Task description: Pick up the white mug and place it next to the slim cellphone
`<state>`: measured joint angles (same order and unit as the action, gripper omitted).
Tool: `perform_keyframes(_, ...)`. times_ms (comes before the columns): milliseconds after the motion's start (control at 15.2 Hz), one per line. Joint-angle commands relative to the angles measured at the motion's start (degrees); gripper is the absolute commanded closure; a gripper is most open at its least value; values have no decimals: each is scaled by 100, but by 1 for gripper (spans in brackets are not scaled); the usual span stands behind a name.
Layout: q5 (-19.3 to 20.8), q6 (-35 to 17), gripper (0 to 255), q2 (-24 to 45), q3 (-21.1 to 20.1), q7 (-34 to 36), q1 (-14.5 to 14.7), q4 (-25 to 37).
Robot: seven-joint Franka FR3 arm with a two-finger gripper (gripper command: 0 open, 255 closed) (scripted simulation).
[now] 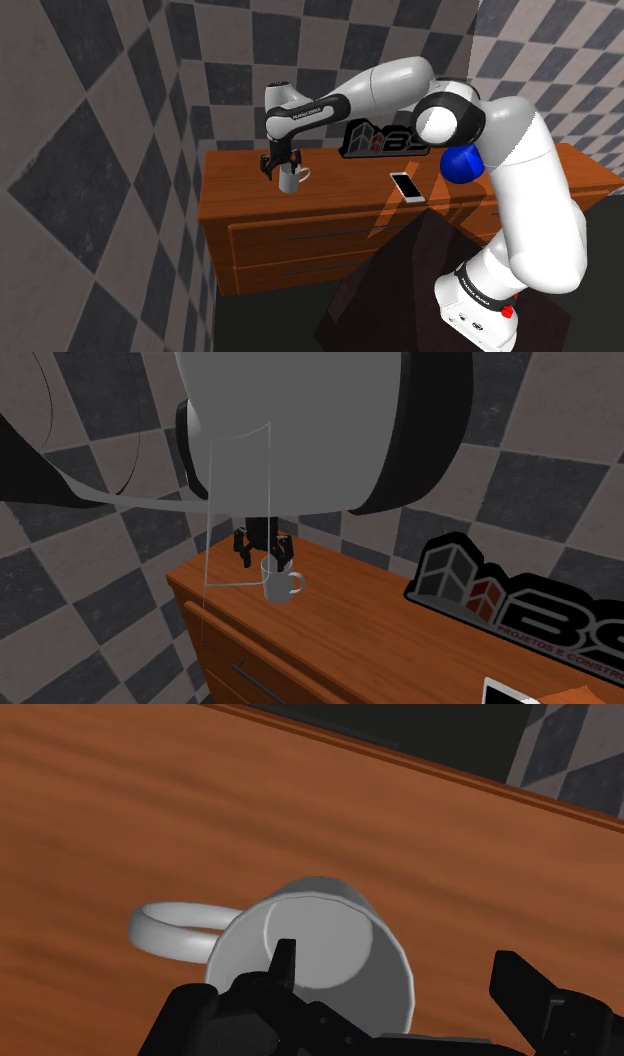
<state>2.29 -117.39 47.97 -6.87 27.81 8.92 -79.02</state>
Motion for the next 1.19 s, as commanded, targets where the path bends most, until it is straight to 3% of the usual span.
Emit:
perform_keyframes(0,3,-36,0,27,3,-4,-2,-4)
perform_keyframes(396,3,-35,0,27,3,-4,-2,-3)
perform_keyframes(462,3,-35,255,27,3,-4,-2,-3)
perform_keyframes(1122,-1,9,255,-22,0,-3,-4,-8)
